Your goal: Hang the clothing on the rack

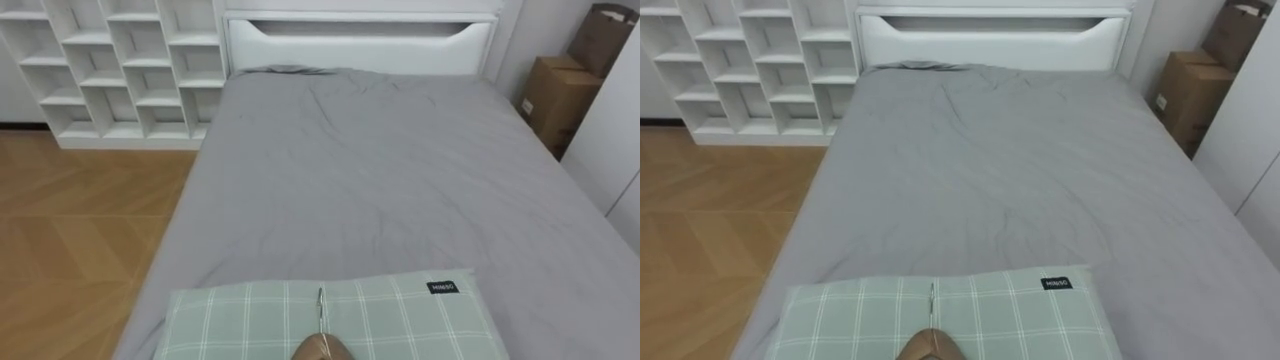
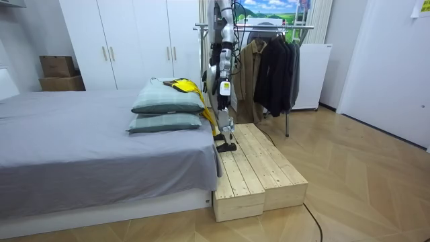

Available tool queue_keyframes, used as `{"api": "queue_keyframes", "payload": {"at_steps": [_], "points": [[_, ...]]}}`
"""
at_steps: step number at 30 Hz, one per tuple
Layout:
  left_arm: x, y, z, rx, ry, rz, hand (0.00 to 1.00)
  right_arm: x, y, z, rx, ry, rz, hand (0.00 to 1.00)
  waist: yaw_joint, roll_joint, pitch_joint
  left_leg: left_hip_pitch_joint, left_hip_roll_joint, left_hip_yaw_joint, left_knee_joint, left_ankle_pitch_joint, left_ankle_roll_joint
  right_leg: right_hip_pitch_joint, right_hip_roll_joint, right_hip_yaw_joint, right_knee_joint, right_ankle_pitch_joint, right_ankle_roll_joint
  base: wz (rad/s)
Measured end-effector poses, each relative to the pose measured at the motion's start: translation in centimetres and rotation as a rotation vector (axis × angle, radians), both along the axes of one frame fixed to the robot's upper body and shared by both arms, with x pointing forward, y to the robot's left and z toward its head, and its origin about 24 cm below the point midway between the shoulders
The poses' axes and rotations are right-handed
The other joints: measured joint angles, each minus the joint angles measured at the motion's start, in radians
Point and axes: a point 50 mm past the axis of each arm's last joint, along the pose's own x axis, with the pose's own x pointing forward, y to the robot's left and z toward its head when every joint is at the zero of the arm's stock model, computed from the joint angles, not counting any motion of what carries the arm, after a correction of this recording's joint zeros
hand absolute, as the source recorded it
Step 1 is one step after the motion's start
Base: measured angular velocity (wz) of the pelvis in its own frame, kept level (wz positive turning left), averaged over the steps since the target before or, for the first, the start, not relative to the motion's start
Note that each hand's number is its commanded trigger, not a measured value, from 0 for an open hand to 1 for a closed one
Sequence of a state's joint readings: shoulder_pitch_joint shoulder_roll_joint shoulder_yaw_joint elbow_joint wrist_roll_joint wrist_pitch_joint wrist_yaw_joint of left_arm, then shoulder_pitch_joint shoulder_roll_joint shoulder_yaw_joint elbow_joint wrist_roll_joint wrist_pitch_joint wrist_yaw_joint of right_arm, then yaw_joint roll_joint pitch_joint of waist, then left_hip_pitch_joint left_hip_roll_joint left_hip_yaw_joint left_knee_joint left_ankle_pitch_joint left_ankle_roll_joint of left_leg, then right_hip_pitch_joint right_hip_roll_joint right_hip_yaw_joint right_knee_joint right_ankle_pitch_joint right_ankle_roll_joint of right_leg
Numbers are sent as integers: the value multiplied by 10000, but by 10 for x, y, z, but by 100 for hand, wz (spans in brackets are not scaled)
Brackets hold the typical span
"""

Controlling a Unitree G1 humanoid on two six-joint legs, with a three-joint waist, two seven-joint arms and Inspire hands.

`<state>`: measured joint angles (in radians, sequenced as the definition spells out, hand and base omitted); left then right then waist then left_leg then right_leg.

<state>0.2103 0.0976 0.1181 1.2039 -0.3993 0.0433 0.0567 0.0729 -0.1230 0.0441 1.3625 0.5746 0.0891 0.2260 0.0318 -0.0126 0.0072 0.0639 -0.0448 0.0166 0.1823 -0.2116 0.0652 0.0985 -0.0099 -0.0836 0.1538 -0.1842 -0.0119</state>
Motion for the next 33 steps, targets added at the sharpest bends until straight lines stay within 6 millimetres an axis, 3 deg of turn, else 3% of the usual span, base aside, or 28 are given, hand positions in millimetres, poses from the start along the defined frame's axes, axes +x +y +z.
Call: {"api": "queue_keyframes", "payload": {"at_steps": [33], "points": [[-1,-1,0,-51,182,-208,0,-1,0,0,-22,46,69,0,7,60,13,-6,-10,-191,25,-5,7,72,1,-50,8,8,4,1]]}}
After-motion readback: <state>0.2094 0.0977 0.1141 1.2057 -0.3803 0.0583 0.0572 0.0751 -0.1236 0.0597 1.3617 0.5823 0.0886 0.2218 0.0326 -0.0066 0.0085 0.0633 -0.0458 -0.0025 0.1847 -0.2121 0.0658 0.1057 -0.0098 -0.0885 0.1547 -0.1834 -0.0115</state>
